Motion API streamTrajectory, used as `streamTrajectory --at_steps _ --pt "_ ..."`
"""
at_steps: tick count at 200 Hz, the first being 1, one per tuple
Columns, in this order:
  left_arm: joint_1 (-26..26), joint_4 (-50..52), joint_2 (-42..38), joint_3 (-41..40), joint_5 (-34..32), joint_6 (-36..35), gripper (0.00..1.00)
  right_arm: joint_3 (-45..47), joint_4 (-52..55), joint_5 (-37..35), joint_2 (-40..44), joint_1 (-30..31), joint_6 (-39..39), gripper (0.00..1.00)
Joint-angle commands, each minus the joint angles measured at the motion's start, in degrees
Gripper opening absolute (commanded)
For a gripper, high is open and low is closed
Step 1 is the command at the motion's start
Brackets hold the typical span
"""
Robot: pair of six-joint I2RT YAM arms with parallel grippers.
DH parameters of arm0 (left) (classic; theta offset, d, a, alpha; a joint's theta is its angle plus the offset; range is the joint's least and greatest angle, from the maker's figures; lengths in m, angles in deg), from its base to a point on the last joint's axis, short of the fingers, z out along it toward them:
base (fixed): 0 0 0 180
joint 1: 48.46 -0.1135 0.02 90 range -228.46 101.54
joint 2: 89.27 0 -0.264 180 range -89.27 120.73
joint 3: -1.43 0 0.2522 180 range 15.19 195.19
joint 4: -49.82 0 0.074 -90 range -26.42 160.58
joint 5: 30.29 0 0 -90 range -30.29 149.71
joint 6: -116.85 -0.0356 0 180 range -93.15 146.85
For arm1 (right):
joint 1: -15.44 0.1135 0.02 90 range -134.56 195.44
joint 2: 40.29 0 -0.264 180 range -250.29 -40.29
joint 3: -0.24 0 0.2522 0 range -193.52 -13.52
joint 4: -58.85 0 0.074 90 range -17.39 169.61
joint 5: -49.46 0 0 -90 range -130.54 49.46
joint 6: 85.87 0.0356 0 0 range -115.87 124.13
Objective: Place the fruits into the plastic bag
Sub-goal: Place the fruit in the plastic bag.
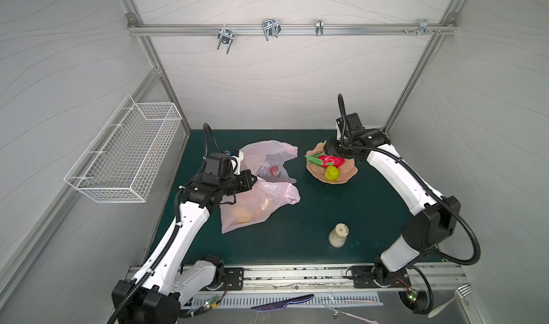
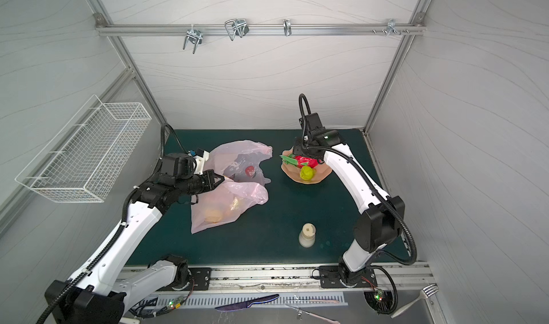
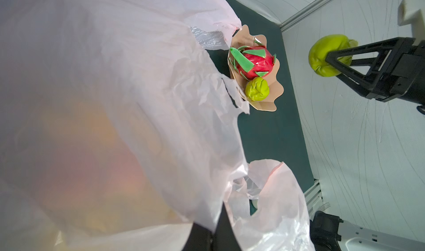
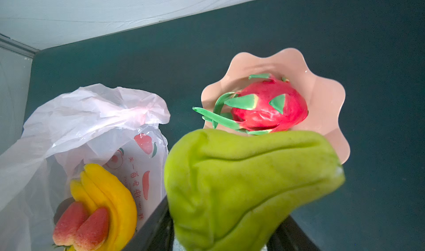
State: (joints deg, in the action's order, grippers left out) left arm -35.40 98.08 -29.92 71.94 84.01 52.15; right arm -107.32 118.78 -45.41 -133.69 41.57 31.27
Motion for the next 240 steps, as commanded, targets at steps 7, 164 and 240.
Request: streamTrajectory --at_steps 7,164,240 --pt "-0.3 -1.35 0.3 1.96 0.75 -0.6 0.0 2.73 -5.61 13.54 -1.33 0.5 2.41 0.58" --pt "-0.31 -2.28 1.09 4.35 -0.56 0.19 0.0 15.93 -32.07 39.23 -10.56 11.86 26.92 0.56" --pt "-0.29 -3.78 2.44 5.04 0.54 0.2 0.0 14.57 -35.06 41.29 -14.11 13.38 29.43 0.56"
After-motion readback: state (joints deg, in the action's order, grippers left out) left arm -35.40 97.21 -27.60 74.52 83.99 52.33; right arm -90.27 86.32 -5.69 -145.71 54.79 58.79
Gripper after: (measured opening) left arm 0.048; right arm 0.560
